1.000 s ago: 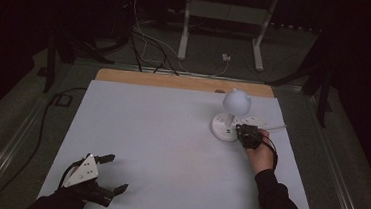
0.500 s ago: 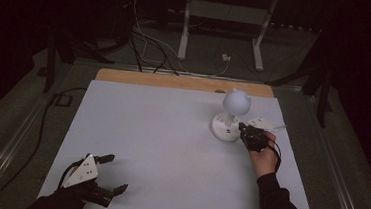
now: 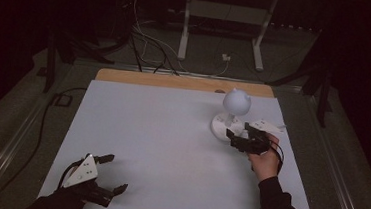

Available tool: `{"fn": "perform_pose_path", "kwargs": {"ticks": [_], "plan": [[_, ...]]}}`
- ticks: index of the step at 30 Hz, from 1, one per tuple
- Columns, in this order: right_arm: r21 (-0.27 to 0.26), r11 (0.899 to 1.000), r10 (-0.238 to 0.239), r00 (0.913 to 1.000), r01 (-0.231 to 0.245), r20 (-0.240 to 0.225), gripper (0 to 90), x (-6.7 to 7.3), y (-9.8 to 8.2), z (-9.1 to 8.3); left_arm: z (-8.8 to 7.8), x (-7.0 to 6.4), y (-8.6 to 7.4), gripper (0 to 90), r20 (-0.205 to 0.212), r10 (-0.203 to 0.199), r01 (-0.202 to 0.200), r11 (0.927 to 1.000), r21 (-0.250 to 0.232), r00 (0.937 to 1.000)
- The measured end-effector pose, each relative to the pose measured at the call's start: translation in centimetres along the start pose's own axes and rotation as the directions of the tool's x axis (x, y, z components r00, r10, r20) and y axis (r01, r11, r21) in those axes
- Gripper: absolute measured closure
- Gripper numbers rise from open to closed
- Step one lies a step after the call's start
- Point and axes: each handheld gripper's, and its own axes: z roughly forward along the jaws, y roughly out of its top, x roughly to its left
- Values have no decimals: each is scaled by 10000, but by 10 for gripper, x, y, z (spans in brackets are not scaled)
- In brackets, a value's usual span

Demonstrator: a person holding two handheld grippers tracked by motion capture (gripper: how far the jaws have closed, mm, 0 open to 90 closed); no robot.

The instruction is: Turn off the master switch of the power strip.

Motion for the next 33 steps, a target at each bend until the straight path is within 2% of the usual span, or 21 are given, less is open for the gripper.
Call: {"fn": "perform_pose_path", "kwargs": {"ticks": [1, 4, 6, 7, 11, 18, 27, 33], "plan": [[-66, 10000, 46, 9998, -47, -219, 145, 1, 1, -2, 0, 0, 0, 3, 5, -22, 22, 10000, -5, 10000], [104, 9998, -143, 9973, 151, -727, 51, 4, 1, -5, 0, 0, 0, 3, 14, 7, -7, 10000, 11, 10000], [70, 9996, -262, 9970, 267, -722, 35, 5, 1, -6, 0, 0, 0, 3, 21, 4, -4, 10000, -6, 10000], [-122, 9993, -370, 9960, 361, -814, 9, 6, 0, -7, 0, 0, 0, 3, 21, -21, 21, 10000, -18, 10000], [-568, 9975, -472, 9951, 423, -869, 9, 12, 0, -13, 0, 0, 0, 3, 23, -10, 10, 10000, -4, 10000], [-756, 9957, -623, 9905, 533, -1228, 9, 21, -1, -27, -1, 0, 0, 3, 21, -41, 41, 10000, -38, 10000], [-469, 9967, -733, 9793, 656, -1886, 9, 28, -15, -45, 0, 0, 0, 3, 37, 30, -30, 10000, -17, 10000], [-306, 9967, -797, 9744, 750, -2104, 9, 29, -25, -53, 0, -1, 1, 3, 39, 60, -60, 10000, 7, 10000]]}}
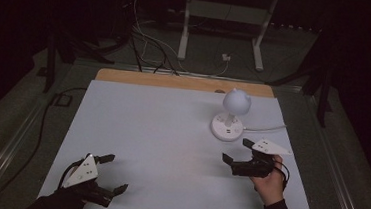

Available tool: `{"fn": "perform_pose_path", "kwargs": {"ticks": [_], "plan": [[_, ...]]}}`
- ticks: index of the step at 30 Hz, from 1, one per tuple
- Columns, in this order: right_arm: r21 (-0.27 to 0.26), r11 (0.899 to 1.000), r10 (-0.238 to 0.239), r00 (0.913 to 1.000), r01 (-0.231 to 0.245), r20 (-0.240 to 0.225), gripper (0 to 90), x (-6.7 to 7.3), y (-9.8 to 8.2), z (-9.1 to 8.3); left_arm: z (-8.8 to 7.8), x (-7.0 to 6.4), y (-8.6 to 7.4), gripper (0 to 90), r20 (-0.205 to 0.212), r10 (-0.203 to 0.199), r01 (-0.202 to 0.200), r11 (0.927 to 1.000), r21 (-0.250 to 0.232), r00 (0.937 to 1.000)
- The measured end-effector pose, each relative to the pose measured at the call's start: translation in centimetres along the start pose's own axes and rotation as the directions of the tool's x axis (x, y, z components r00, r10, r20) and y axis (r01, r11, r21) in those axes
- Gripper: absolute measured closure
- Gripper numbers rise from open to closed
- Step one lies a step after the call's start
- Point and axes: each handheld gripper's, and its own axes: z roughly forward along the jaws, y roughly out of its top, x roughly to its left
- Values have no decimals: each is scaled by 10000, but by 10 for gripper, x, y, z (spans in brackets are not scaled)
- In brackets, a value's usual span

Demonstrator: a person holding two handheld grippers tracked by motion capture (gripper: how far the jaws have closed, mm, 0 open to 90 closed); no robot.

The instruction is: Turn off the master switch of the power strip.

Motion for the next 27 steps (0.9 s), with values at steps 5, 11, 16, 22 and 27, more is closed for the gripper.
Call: {"fn": "perform_pose_path", "kwargs": {"ticks": [5, 11, 16, 22, 27], "plan": [[124, 9999, -115, 9994, 119, -319, 9, 3, -10, -6, 0, 0, 0, 3, -2, -1, 1, 10000, -12, 10000], [794, 9958, -404, 9966, 460, -714, 9, 5, -26, -8, 1, 0, 0, 3, 12, 21, -21, 10000, -9, 10000], [1125, 9919, -502, 9952, 595, -838, 9, 4, -35, -11, 1, 0, 0, 3, 14, 5, -5, 10000, -17, 10000], [1901, 9771, -748, 9909, 953, -1120, 9, 1, -46, -13, 1, -1, 0, 3, 29, 9, -9, 10000, -10, 10000], [2126, 9711, -855, 9895, 1088, -1162, 9, 2, -51, -17, 1, -2, 1, 3, 68, -2, 2, 10000, -47, 10000]]}}
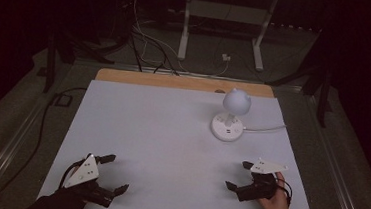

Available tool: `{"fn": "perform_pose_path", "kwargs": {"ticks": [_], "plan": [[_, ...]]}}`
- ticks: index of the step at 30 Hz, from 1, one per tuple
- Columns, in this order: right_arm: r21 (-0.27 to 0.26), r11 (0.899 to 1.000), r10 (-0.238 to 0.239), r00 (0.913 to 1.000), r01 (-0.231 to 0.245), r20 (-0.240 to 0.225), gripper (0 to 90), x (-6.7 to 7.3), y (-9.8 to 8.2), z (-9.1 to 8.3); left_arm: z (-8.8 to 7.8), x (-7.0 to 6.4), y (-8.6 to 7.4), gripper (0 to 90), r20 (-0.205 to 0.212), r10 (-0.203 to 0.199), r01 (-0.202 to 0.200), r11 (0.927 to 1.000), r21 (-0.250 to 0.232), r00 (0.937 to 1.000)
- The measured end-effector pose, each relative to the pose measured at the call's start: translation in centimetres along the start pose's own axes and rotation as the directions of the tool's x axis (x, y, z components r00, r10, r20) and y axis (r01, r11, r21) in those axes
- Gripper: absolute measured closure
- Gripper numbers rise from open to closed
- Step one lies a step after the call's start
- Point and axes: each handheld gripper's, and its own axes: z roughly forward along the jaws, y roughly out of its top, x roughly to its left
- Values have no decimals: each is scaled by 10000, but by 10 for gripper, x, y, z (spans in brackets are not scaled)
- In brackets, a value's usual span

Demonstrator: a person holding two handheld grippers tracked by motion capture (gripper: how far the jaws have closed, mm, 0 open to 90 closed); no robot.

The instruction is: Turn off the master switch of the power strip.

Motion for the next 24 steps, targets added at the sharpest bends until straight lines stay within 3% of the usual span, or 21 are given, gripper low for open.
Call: {"fn": "perform_pose_path", "kwargs": {"ticks": [7, 10, 14, 18, 24], "plan": [[525, 9984, -205, 9997, 209, -95, 9, -1, -11, -3, 1, 0, -1, 3, -4, 43, -43, 10000, 72, 10000], [739, 9966, -380, 9992, 372, 100, 9, -2, -13, -3, 2, 1, -1, 3, 8, 22, -22, 9999, 98, 10000], [445, 9990, 4, 9999, 1, -104, 9, -4, -14, -2, 2, 1, -1, 3, 9, 42, -42, 9999, 148, 10000], [246, 9997, -40, 9998, 45, -183, 9, -4, -12, 0, 2, 1, -1, 3, -3, 38, -37, 9999, 118, 10000], [490, 9983, -327, 9994, 330, -67, 9, -1, -12, 5, 2, 1, -1, 3, 5, 39, -40, 9999, 125, 10000]]}}
